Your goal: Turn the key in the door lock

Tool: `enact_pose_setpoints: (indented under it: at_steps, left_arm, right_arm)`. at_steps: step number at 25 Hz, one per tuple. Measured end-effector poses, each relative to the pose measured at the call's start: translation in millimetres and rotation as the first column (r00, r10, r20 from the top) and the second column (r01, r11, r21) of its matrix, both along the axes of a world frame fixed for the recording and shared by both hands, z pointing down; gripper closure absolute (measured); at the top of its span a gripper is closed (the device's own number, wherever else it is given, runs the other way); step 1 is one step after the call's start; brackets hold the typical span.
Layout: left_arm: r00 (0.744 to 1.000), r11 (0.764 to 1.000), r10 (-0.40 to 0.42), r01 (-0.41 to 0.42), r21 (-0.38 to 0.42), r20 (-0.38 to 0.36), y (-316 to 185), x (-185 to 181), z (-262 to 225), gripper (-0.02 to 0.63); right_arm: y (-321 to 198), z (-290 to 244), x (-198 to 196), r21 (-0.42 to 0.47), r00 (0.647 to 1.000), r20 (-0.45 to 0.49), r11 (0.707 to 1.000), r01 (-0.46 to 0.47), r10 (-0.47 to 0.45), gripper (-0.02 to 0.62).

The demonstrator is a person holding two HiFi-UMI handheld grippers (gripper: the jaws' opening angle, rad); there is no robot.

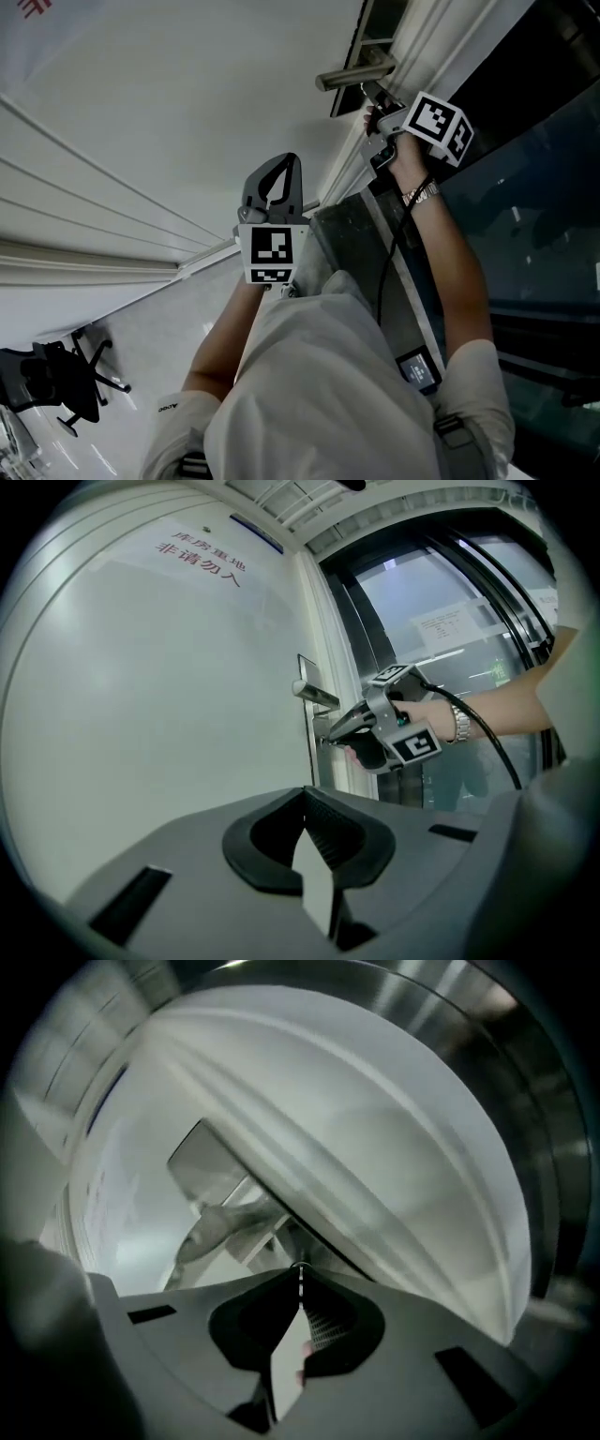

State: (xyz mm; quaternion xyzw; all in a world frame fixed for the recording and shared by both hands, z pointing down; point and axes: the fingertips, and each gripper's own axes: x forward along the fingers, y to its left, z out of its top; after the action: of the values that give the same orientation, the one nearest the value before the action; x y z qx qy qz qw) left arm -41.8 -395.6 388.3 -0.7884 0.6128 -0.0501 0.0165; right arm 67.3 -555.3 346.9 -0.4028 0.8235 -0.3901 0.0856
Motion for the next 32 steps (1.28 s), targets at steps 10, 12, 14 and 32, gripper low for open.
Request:
enact_pose_setpoints:
  at_steps: [10, 12, 14, 32]
  left_arm:
    - [1.000, 1.000, 0.017, -0.017, 0.005, 0.003, 1, 10, -1, 0.597]
    - [1.000, 1.000, 0.012, -0.012, 0.004, 0.001, 1, 8, 0, 0.597]
    - [1.000, 1.000, 0.008, -0.008, 0.002, -0.001, 0, 6, 1, 0.597]
    - [1.000, 1.000, 0.010, -0.010, 0.009, -0.001, -3, 7, 0, 0.597]
  right_arm:
    - [3, 1, 3, 0.064, 0.995, -0.096, 0.997, 0.039, -0.033, 0.507]
    - [8, 0, 5, 0.225, 0.930, -0.366, 0.970, 0.090, -0.001, 0.450]
    - [14, 0, 3, 0.376, 0.759, -0.644, 0.905, 0.201, 0.099, 0.437]
    - [10, 10, -19, 0.377, -0.163, -0.724, 0.582, 0.720, 0.670, 0.447]
